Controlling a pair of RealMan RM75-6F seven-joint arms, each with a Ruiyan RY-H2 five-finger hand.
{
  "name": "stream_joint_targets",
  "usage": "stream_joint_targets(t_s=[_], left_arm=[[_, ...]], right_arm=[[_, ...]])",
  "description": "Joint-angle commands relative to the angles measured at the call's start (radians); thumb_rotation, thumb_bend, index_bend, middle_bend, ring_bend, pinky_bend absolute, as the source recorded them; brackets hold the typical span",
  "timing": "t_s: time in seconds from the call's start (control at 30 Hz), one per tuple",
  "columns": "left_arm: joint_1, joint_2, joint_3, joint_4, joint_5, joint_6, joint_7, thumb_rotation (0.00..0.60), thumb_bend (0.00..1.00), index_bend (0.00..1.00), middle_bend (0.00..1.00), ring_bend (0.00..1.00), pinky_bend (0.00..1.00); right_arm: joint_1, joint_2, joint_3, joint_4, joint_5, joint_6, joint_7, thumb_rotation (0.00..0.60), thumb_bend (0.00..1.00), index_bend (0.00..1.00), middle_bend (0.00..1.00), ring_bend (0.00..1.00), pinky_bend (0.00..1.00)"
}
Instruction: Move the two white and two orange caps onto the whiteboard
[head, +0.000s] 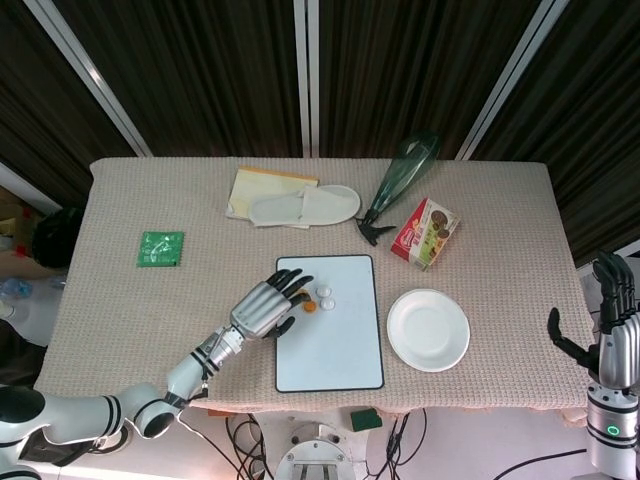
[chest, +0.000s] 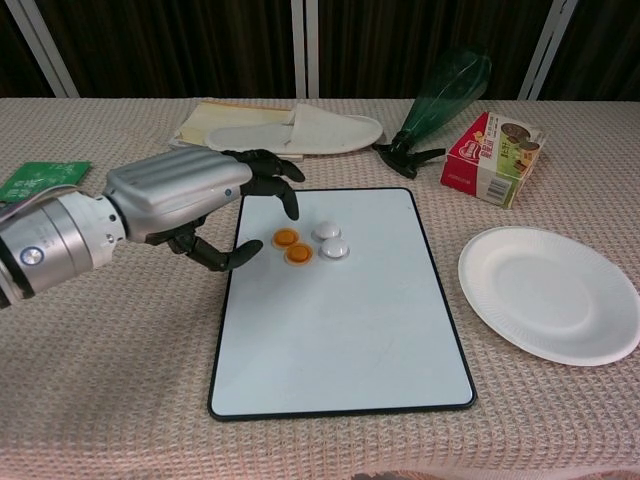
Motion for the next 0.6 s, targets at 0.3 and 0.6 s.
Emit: stream_joint_targets(t_s=[0.3,0.6], left_arm=[[-0.021,-0.066,-0.004,0.081,0.002,-0.04,0.029,0.469,0.52,0.2,0.01,0.0,0.13],[-0.037,-0.101,-0.016,0.125,-0.023,-0.079,0.056,0.476,0.52,0.21,0.01,0.0,0.13]], right_arm=[[-0.001,0.002,0.0,-0.002,0.004,-0.002,-0.003,0.6,0.48,0.05,0.02,0.0,0.0],[-0.003,0.006,0.004,0.001,0.011,-0.002,0.005,0.6,0.48,0.05,0.02,0.0,0.0]])
